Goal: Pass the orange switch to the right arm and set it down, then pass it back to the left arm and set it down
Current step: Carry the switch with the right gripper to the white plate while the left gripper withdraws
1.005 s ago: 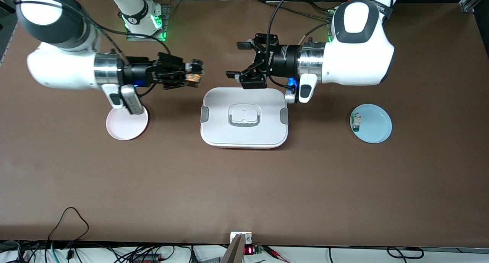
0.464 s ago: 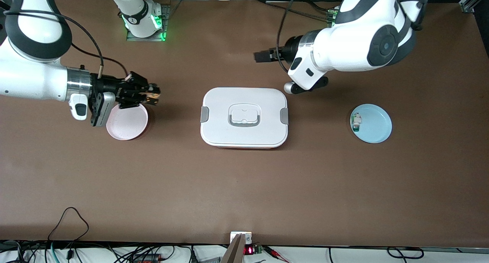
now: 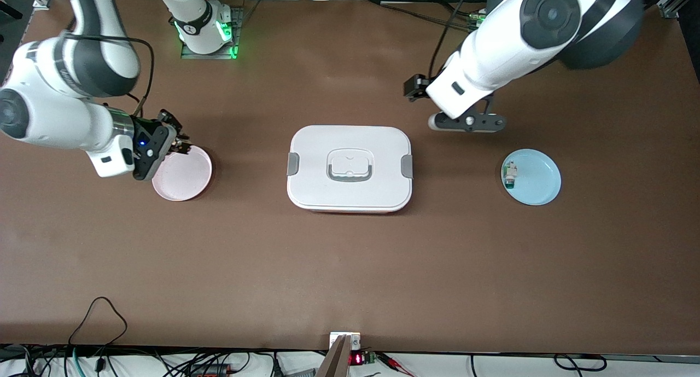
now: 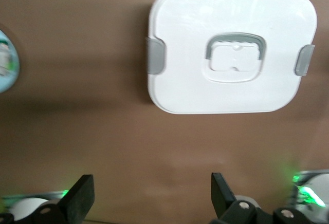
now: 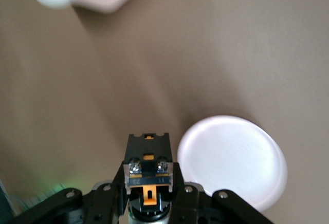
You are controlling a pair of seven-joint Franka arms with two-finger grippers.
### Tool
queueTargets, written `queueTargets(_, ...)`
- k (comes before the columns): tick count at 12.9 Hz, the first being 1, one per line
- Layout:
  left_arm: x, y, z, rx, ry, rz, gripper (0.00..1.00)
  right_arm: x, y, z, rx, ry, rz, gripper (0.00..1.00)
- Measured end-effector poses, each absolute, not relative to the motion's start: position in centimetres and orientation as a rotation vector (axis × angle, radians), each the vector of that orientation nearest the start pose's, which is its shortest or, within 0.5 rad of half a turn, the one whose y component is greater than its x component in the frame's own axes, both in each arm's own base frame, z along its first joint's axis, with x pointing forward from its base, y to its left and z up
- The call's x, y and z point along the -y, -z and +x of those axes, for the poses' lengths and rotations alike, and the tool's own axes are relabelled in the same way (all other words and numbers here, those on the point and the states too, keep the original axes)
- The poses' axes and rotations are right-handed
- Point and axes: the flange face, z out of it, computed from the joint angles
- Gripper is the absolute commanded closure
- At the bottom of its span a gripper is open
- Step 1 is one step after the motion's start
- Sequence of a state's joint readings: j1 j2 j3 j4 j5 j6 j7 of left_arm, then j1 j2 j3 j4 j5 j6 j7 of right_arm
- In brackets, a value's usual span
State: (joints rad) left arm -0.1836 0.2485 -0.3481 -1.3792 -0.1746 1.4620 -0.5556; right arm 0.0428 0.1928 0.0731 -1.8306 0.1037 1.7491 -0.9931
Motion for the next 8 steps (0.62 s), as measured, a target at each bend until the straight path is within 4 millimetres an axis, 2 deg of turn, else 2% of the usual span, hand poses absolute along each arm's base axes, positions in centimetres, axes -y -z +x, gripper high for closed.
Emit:
queueTargets(2, 27.8, -58.1, 53.5, 0.047, -0.384, -3.22, 0.0, -6.3, -39.6, 58.1, 1.721, -0.362, -2.476, 0.82)
queueTargets(4, 25.9, -58.1, 54.1, 0.08, -0.368, -3.184, 0.0, -5.7, -37.9, 58.6, 1.877, -0.374, -2.434, 0.82)
queueTargets(8, 22.6, -59.7, 54.7, 0.167, -0.326, -3.188, 0.0, -5.2, -33.0, 57.9, 2.006, -0.349, -2.401, 0.82)
